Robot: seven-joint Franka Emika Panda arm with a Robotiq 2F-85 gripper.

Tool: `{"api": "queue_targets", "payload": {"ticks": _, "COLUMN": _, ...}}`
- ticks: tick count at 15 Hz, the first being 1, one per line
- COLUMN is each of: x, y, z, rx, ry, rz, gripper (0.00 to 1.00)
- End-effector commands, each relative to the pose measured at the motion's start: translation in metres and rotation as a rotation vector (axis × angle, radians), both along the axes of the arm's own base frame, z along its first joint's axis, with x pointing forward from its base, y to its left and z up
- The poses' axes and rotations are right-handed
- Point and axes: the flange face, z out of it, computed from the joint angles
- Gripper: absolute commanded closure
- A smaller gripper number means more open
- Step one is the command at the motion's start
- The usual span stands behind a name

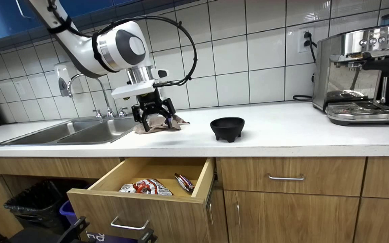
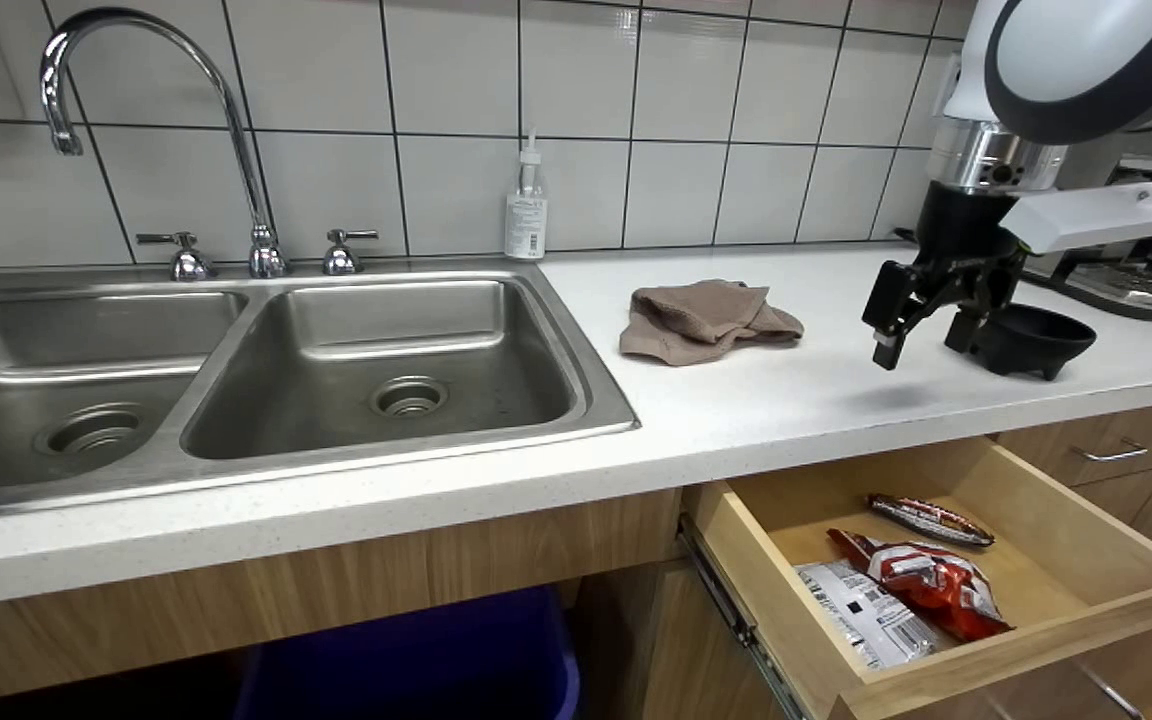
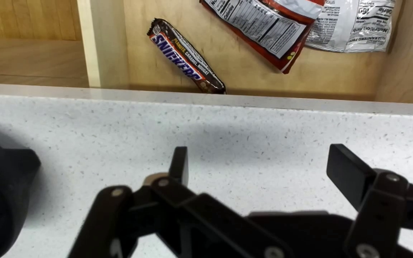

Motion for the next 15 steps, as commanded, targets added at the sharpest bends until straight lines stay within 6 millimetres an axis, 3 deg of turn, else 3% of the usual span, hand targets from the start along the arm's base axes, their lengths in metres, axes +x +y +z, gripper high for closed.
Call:
{"api": "queue_targets", "payload": {"ticks": 1, "x": -0.009, "y": 0.001, "z": 0.010, "rx": 0.001, "ry": 0.001, "rz": 0.009, "gripper": 0.00}}
{"api": "queue_targets", "payload": {"ticks": 6, "x": -0.024, "y": 0.003, "z": 0.016, "rx": 0.007, "ry": 0.002, "rz": 0.022, "gripper": 0.00}}
{"api": "queue_targets", "payload": {"ticks": 15, "x": -0.070, "y": 0.005, "z": 0.025, "rx": 0.004, "ry": 0.024, "rz": 0.096, "gripper": 0.00}}
